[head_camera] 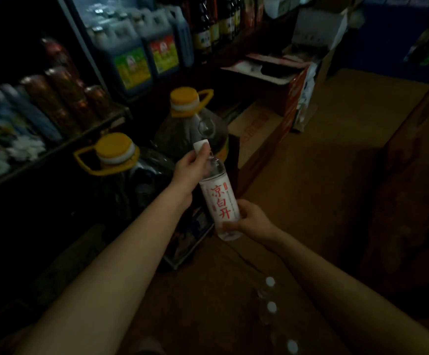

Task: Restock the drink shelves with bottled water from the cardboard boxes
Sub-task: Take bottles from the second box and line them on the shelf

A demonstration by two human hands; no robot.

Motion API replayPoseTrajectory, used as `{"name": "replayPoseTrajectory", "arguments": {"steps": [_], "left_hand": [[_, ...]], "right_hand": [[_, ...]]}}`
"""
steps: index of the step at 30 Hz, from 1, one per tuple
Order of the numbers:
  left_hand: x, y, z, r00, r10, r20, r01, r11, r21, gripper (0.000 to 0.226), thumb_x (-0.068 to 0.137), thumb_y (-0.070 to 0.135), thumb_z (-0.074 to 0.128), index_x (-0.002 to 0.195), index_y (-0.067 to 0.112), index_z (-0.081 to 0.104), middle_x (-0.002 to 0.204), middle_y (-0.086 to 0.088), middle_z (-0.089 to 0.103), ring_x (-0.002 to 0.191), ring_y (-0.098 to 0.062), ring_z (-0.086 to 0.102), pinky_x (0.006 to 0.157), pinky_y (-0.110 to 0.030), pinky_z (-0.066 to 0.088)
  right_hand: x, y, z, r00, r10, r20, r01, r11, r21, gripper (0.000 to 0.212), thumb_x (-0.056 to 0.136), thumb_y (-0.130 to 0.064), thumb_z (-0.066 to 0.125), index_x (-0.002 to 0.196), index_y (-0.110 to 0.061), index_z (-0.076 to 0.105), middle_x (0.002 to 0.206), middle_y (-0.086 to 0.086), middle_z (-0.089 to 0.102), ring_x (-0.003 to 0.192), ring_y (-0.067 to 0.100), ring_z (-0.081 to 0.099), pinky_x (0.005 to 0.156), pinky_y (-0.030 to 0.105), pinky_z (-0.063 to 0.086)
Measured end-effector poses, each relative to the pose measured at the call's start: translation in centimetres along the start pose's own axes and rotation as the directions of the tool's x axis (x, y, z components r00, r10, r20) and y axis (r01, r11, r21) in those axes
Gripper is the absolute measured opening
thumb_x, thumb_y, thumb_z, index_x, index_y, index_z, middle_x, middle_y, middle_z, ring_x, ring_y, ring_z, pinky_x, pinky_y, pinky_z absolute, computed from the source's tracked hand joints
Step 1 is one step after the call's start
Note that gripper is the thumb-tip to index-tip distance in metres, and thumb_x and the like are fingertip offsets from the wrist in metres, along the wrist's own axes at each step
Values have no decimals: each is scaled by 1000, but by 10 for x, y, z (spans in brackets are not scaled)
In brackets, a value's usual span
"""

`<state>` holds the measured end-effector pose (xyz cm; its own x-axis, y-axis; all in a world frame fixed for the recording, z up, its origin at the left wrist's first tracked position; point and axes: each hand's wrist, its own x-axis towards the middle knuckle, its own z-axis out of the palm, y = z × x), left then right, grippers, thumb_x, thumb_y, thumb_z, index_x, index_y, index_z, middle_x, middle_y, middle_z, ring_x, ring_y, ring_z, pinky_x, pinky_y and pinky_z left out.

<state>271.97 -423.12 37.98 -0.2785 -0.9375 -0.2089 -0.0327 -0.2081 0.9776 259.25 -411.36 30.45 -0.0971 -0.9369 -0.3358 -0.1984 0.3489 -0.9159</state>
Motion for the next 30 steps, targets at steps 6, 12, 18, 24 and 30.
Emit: {"name": "replayPoseTrajectory", "arguments": {"steps": [6, 12, 18, 24, 30], "left_hand": [[-54, 161, -42, 989, -13, 150, 13, 1000, 1, 27, 91, 44, 55, 108, 24, 63, 103, 4, 73, 100, -15, 67, 96, -36, 48], [-95, 291, -107, 992, -22, 123, 18, 999, 42, 12, 88, 32, 63, 100, 31, 63, 108, 3, 70, 105, -17, 63, 90, -40, 45], [-109, 357, -172, 1000, 19, 24, -21, 997, 69, 14, 82, 27, 70, 94, 21, 71, 103, -4, 72, 102, -21, 66, 87, -36, 48], [-113, 375, -229, 990, 78, -121, -80, 997, -10, 21, 86, 28, 66, 101, 13, 69, 98, -5, 72, 83, -11, 69, 69, -22, 52], [-102, 393, -292, 963, 129, -236, -134, 991, -4, 16, 88, 28, 65, 97, 18, 72, 93, 4, 74, 81, -5, 70, 63, -17, 51]], "right_hand": [[-47, -149, -1, 1000, -20, 12, 20, 999, -39, 58, 70, -24, 84, 118, -24, 52, 108, -6, 60, 99, 14, 63, 77, 27, 58], [-72, -289, 25, 993, -63, 102, 65, 998, -16, 62, 66, -26, 86, 119, -22, 54, 110, -1, 64, 99, 17, 66, 81, 36, 59], [-65, -367, 77, 984, -103, 148, 101, 995, 18, 64, 60, -31, 90, 115, -24, 58, 108, -1, 67, 96, 15, 68, 82, 37, 59], [-41, -407, 127, 971, -129, 199, 137, 990, -27, 57, 62, -25, 89, 109, -23, 57, 106, 0, 66, 92, 12, 66, 74, 26, 57], [7, -440, 188, 942, -187, 281, 202, 979, -28, 56, 63, -21, 89, 108, -23, 54, 105, -2, 67, 95, 13, 66, 83, 32, 57]]}}
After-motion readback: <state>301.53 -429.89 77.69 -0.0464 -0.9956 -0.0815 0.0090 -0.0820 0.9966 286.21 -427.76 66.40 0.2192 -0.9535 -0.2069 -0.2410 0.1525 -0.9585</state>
